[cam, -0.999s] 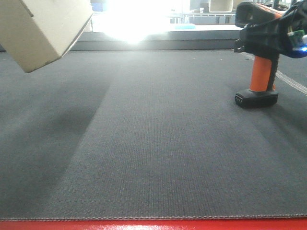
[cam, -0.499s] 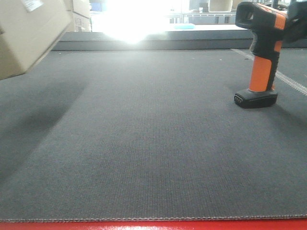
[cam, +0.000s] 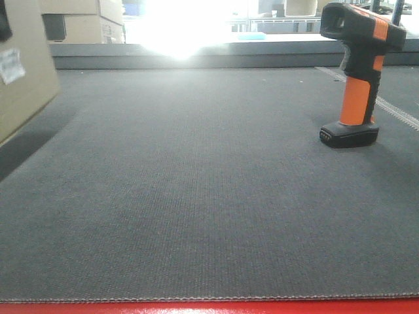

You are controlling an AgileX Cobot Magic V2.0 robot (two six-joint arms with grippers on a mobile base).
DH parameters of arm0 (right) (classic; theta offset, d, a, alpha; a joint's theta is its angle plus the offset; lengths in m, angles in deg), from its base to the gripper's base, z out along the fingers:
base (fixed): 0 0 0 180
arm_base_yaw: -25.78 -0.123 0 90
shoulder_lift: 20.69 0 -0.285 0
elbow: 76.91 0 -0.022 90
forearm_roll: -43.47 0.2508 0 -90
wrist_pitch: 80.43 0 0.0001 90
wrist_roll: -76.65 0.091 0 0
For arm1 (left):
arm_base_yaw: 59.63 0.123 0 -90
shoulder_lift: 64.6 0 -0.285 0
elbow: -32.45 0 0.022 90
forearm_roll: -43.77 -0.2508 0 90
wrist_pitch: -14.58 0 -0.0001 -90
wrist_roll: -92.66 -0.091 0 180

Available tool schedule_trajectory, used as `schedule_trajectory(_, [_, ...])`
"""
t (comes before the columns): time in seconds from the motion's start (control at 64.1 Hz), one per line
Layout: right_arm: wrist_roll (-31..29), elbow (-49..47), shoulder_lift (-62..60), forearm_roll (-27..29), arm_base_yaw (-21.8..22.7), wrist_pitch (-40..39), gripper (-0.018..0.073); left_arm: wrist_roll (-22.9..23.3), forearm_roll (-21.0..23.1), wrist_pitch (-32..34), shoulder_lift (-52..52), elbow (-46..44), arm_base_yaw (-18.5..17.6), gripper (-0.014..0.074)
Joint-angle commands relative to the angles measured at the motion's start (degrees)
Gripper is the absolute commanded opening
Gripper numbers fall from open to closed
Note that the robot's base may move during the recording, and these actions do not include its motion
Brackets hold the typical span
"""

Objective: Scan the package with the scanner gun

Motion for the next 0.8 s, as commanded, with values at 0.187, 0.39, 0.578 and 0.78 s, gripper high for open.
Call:
schedule_trajectory(0.187, [-0.11, 0.16, -4.73, -0.79, 0.32, -0.44, -0.0165, -1.02, -0.09, 0.52, 3.75, -0.45, 1.12, -0.0064])
schedule_trajectory(0.39, [-0.11, 0.16, -5.37, -0.79, 0.32, -0.44, -0.0165, -1.02, -0.09, 0.52, 4.28, -0.21, 1.12, 0.0358])
schedule_trajectory(0.578, [-0.11, 0.16, -5.37, -0.79, 0.32, -0.44, -0.0165, -1.76, -0.09, 0.52, 3.76, -0.21, 1.12, 0.0556])
schedule_trajectory(0.78, [-0.11, 0.16, -5.37, -0.79, 0.32, -0.25, -0.0165, -1.82, 0.48, 0.52, -1.19, -0.08, 1.12, 0.0505])
